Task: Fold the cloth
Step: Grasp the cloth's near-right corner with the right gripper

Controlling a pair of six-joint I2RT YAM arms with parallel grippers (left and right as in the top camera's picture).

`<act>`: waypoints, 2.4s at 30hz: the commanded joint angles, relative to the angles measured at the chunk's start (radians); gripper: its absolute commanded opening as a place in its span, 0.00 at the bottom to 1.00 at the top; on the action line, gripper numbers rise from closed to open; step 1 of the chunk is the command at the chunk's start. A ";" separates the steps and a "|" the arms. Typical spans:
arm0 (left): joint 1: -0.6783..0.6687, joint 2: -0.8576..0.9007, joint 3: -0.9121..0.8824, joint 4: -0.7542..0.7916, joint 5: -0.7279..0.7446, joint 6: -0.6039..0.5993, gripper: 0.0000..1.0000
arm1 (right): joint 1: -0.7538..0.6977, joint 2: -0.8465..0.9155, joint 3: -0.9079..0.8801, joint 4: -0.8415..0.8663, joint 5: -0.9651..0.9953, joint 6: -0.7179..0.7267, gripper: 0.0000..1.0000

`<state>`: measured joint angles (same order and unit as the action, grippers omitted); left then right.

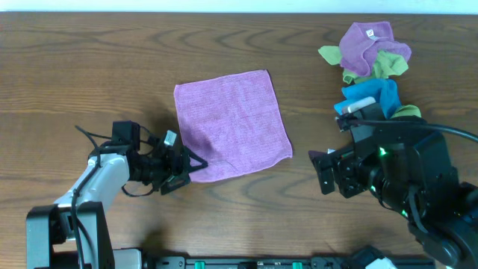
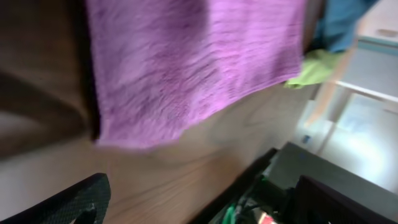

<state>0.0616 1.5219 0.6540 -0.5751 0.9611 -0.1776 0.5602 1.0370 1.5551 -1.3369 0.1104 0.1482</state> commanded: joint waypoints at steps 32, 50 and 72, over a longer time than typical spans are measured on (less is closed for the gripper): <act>-0.006 -0.010 -0.024 0.025 -0.026 0.058 0.87 | -0.438 0.434 -0.734 0.585 -0.802 -0.014 0.73; -0.025 -0.015 -0.186 0.372 -0.258 -0.118 0.69 | -0.609 0.604 -0.734 0.576 -0.969 -0.165 0.61; -0.085 -0.015 -0.186 0.308 -0.261 -0.116 0.59 | -0.478 0.737 -0.734 0.875 -0.973 0.062 0.50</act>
<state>-0.0208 1.4830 0.4988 -0.2371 0.7864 -0.2989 0.0746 1.7702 0.8234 -0.4725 -0.8848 0.1696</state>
